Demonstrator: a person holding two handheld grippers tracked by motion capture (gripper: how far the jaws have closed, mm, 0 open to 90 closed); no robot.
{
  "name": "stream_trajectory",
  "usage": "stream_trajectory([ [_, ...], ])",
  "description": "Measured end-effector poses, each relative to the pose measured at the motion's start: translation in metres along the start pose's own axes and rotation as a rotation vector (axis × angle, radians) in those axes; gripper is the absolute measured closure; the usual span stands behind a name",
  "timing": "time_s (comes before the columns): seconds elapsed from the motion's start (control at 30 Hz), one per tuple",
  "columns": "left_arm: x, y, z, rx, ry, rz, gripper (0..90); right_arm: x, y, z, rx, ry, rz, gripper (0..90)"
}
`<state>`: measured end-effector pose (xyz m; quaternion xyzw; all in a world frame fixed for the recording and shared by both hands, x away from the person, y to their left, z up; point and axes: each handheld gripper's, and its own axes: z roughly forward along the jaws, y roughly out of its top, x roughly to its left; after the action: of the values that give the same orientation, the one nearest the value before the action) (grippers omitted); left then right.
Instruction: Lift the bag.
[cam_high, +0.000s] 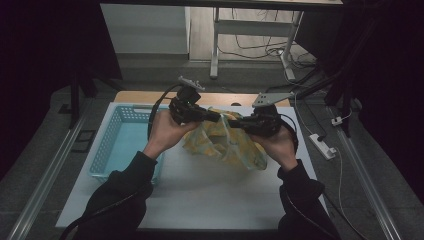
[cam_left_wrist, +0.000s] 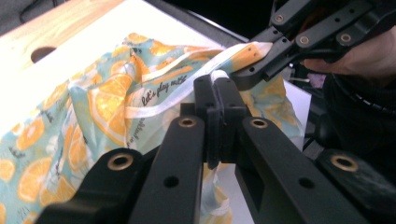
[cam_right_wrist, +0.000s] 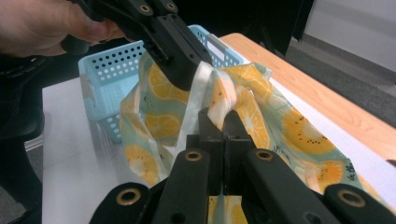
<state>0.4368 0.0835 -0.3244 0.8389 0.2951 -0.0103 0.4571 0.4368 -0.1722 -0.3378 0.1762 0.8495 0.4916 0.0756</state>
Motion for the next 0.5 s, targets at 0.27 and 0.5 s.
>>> stream_trajectory([
  [0.27, -0.001, 0.019, -0.016, -0.039, 0.039, 0.019, 89.3, -0.001, 0.024, -0.012, -0.008, -0.017, -0.030, 89.8],
  [0.5, 0.000, 0.035, -0.030, -0.079, 0.083, 0.015, 89.3, -0.004, 0.047, -0.021, -0.015, -0.041, -0.040, 89.8],
])
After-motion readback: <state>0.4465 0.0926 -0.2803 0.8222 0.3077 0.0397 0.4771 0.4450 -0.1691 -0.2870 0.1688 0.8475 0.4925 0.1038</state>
